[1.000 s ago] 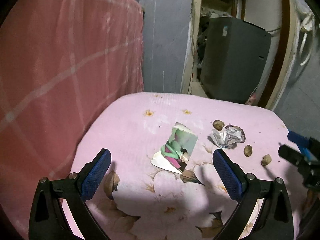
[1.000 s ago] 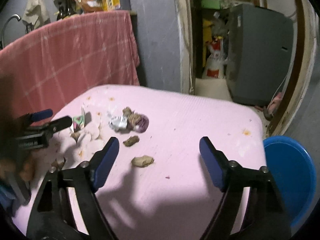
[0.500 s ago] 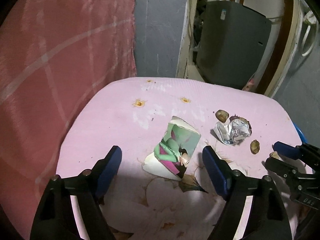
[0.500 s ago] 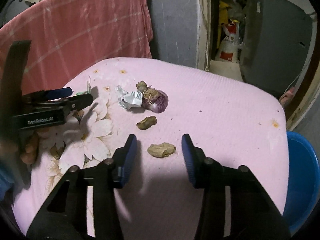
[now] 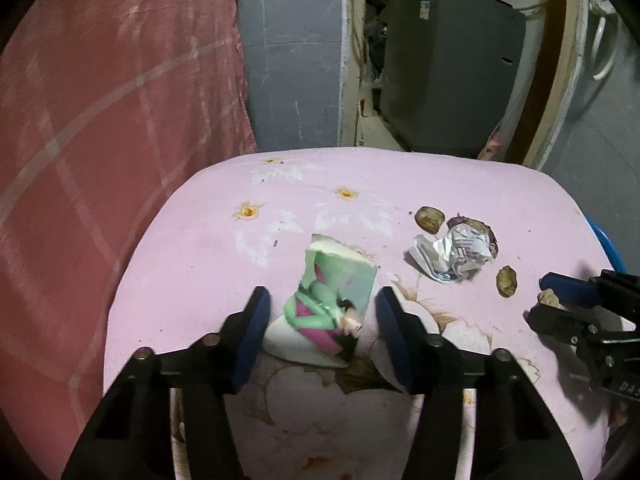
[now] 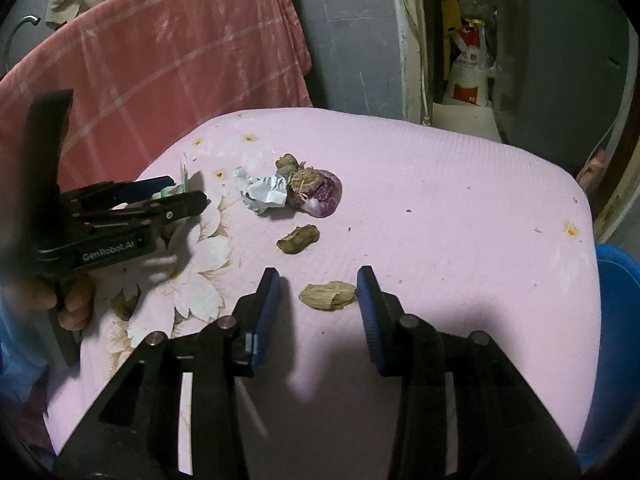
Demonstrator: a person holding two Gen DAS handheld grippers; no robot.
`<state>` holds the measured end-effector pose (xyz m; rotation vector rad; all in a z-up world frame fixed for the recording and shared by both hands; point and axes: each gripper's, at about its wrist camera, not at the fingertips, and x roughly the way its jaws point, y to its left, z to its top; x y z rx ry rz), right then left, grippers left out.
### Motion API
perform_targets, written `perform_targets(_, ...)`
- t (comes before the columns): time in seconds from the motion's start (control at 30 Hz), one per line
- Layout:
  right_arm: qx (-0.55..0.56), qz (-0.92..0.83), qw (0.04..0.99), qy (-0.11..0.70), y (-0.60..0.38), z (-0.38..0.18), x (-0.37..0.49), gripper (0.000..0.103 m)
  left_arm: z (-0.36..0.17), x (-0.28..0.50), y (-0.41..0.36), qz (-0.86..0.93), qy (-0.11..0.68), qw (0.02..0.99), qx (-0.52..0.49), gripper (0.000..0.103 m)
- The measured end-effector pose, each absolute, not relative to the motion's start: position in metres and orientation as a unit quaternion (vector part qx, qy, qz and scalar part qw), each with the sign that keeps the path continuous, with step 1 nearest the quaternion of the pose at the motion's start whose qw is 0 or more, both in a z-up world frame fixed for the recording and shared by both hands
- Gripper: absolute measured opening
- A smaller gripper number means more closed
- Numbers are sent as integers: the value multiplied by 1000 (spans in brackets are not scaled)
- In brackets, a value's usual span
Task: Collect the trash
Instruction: 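Grasp the green-pink paper card with left tool while right tool grasps the tan scrap, then carry both items over the blue bucket and open both tools to drop them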
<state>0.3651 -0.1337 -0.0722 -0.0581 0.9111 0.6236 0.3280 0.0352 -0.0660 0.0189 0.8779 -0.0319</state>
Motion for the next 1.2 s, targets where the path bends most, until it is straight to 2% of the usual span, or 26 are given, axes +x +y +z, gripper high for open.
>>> perform_targets(0.03,-28,295,851,433,-134,-72,365,33,-66,327,34,-18,425,905,11,40)
perform_targets(0.1,-25,297,851,433,-132,-73,365,29,-67,325,31,-22,426,904,19,39)
perform_targets(0.73,-21,286,871,398,-139,-64,355,28,-63,300,1,-73,425,902,-5,38)
perform_targets(1.2,28,273,902,334,-165,-44,344,28,-45,282,-14,-78,359,929,-44,38)
